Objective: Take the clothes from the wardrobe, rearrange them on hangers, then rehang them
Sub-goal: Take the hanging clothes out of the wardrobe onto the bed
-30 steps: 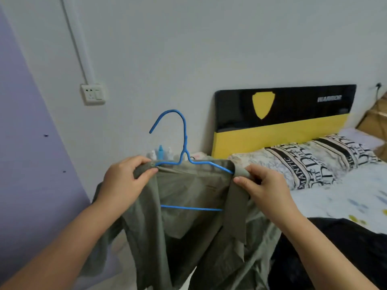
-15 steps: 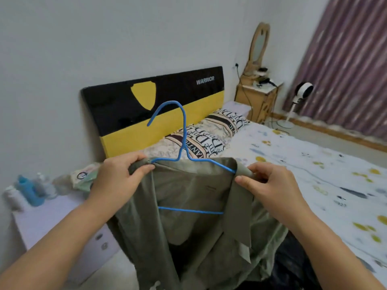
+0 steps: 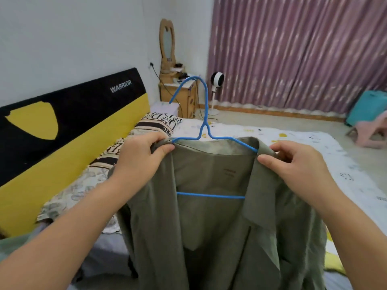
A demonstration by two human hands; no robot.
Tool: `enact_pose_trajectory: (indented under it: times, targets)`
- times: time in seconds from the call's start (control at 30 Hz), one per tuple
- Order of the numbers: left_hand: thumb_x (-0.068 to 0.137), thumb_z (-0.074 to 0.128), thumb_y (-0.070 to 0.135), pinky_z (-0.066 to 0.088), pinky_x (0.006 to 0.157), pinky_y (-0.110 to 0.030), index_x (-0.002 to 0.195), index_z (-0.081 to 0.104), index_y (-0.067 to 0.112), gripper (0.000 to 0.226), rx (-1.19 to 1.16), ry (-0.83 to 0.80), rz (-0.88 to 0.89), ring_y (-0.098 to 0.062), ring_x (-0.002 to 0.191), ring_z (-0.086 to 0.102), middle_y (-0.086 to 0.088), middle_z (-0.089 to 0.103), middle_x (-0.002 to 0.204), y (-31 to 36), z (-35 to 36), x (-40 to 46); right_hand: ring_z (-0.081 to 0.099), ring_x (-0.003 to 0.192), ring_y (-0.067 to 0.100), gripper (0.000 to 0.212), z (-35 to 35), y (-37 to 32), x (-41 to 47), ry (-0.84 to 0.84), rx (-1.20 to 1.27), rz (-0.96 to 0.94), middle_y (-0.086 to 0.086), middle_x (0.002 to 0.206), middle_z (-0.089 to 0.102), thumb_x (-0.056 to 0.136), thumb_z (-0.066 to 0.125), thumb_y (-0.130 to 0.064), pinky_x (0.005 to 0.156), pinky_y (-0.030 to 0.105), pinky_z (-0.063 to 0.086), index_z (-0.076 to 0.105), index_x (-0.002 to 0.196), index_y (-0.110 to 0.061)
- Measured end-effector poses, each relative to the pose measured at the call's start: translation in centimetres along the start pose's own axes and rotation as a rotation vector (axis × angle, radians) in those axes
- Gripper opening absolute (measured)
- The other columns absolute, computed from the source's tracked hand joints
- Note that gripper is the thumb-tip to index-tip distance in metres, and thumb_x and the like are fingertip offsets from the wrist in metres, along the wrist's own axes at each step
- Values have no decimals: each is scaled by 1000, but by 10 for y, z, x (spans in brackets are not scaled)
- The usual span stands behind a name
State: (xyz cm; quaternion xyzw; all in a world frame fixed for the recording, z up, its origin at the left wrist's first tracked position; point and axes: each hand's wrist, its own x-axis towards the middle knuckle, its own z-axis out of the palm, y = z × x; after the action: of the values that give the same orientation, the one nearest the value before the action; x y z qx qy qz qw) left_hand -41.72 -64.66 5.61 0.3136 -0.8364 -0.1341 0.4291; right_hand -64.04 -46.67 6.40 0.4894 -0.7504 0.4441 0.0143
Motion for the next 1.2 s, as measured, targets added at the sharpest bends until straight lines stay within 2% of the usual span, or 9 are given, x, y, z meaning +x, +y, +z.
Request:
enact_pose_trajectory:
  times: [0.13,0.27,0.57,0.67,0.77,0.83,0.93,1.07,1.2]
  targets:
    - [80,70,15,39,65,-33,84,68,6,10,-59,-61,-1,-25,70,56,-7,65,72,-20,51,27,48,58,5,12,16,41,21,-65,-61,103,-4,62,56,81,69,-27,54,22,37,61,76,-35]
    - [80,70,16,25,58,-24,81,67,8,8,-68,-115,-31,-18,65,48,2,55,66,-42,107,48,50,63,9,15,39,92,45,-167,-48,174,-7,63,57,82,69,-20,57,23,37,64,83,-34]
    - [83,66,26,29,63,-25,90,67,16,13,75,-220,-171,-23,81,59,-4,68,84,-105,248,101,42,56,7,26,133,231,150,-139,6,313,-5,55,46,82,65,-10,50,12,33,53,62,-21]
    - [86,63,22,37,78,-31,111,63,12,27,150,-256,-232,-30,99,58,-11,67,104,-137,304,113,43,55,7,22,174,280,189,-159,45,360,-6,55,47,81,66,-10,51,13,32,55,63,-18]
    - [90,56,22,25,109,-34,141,33,8,58,272,-422,-276,-28,132,36,-14,42,141,-167,362,109,47,60,12,17,218,329,215,-201,63,432,-3,59,52,81,65,-11,52,16,33,58,66,-17]
    - [92,51,26,8,118,-34,148,11,8,71,383,-534,-285,-26,143,13,-14,13,155,-186,399,98,49,67,20,10,246,360,227,-228,56,457,4,65,55,81,66,-10,58,25,33,62,72,-9]
    - [93,45,32,3,118,-36,148,-1,8,76,515,-704,-333,-26,145,-2,-15,-7,156,-213,445,72,47,71,22,12,284,402,237,-252,10,489,5,68,54,81,66,-10,60,29,26,60,71,-9]
    - [95,40,34,7,117,-42,148,-8,14,74,597,-937,-451,-26,145,-6,-10,-14,156,-250,496,28,50,73,23,14,331,455,238,-261,-3,592,1,68,54,84,63,-14,61,30,30,56,71,-13]
    - [97,34,40,6,117,-44,148,-11,17,72,615,-1051,-484,-24,145,-9,-6,-17,157,-286,537,3,51,75,23,15,378,495,236,-265,-28,643,-3,67,52,85,63,-18,59,30,30,55,72,-14]
